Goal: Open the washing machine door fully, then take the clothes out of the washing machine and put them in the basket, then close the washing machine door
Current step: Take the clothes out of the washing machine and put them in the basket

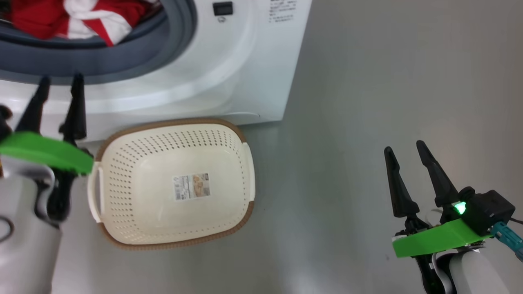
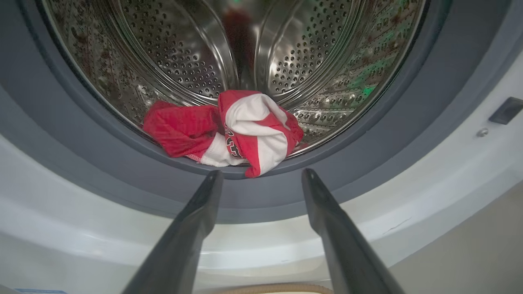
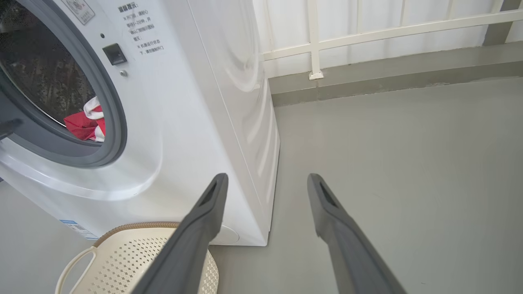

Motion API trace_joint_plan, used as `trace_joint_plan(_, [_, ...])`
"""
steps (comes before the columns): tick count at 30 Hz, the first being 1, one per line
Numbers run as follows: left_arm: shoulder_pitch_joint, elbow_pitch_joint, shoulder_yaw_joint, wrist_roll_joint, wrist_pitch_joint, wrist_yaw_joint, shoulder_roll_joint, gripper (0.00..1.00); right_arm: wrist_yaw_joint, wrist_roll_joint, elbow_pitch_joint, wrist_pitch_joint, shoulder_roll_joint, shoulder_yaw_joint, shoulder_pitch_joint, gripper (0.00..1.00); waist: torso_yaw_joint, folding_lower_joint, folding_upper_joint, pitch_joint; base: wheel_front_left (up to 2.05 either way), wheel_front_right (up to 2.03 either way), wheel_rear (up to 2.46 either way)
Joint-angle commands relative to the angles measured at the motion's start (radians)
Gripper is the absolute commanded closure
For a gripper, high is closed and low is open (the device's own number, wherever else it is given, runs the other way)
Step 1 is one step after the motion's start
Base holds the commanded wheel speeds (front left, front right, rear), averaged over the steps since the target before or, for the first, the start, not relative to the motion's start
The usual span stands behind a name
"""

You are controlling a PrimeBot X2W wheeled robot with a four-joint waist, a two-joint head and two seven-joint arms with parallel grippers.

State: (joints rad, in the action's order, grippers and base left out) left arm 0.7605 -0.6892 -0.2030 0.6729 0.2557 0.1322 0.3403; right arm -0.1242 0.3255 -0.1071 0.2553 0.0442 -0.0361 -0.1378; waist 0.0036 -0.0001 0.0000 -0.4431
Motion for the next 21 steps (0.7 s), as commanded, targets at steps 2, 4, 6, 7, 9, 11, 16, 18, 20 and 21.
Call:
trace_joint_plan(2, [0.059,-0.015,0.007,0.012,0.006,-0.002,0.065,0.00,-0.007,0.015,0.029,0.006,0.006,-0.026,-0.020,0.00,-0.028,0.0001,0.0000,-0.046,0.00,0.00,0.00])
trace_joint_plan(4, [0.110,-0.054,-0.014,0.024,0.006,-0.002,0.071,0.00,-0.007,0.018,0.032,0.006,0.006,-0.027,-0.029,0.00,-0.031,0.0001,0.0000,-0.061,0.00,0.00,0.00])
trace_joint_plan(6, [0.157,-0.090,-0.036,0.032,0.006,-0.002,0.079,0.00,-0.007,0.021,0.034,0.006,0.006,-0.034,-0.038,0.00,-0.037,0.0001,0.0000,-0.076,0.00,0.00,0.00])
trace_joint_plan(7, [0.179,-0.105,-0.043,0.036,0.006,-0.002,0.083,0.00,-0.007,0.022,0.035,0.006,0.006,-0.039,-0.042,0.00,-0.040,0.0001,0.0000,-0.083,0.00,0.00,0.00])
trace_joint_plan(9, [0.218,-0.128,-0.049,0.047,0.006,-0.002,0.093,0.00,-0.007,0.026,0.035,0.006,0.006,-0.053,-0.050,0.00,-0.050,0.0001,0.0000,-0.094,0.00,0.00,0.00])
trace_joint_plan(11, [0.253,-0.143,-0.053,0.053,0.006,-0.002,0.102,0.00,-0.007,0.030,0.034,0.006,0.006,-0.069,-0.057,0.00,-0.058,0.0001,0.0000,-0.106,0.00,0.00,0.00])
trace_joint_plan(16, [0.320,-0.162,-0.053,0.050,0.006,-0.002,0.112,0.00,-0.007,0.044,0.038,0.006,0.006,-0.097,-0.068,0.00,-0.070,0.0001,0.0000,-0.130,0.00,0.00,0.00])
trace_joint_plan(18, [0.344,-0.174,-0.048,0.044,0.006,-0.002,0.119,0.00,-0.007,0.049,0.040,0.006,0.006,-0.109,-0.071,0.00,-0.078,0.0001,0.0000,-0.139,0.00,0.00,0.00])
trace_joint_plan(20, [0.367,-0.191,-0.050,0.037,0.006,-0.002,0.126,0.00,-0.007,0.052,0.042,0.006,0.006,-0.120,-0.076,0.00,-0.085,0.0001,0.0000,-0.147,0.00,0.00,0.00])
trace_joint_plan(21, [0.376,-0.199,-0.051,0.033,0.006,-0.002,0.129,0.00,-0.007,0.054,0.042,0.006,0.006,-0.124,-0.077,0.00,-0.089,0.0001,0.0000,-0.150,0.00,0.00,0.00])
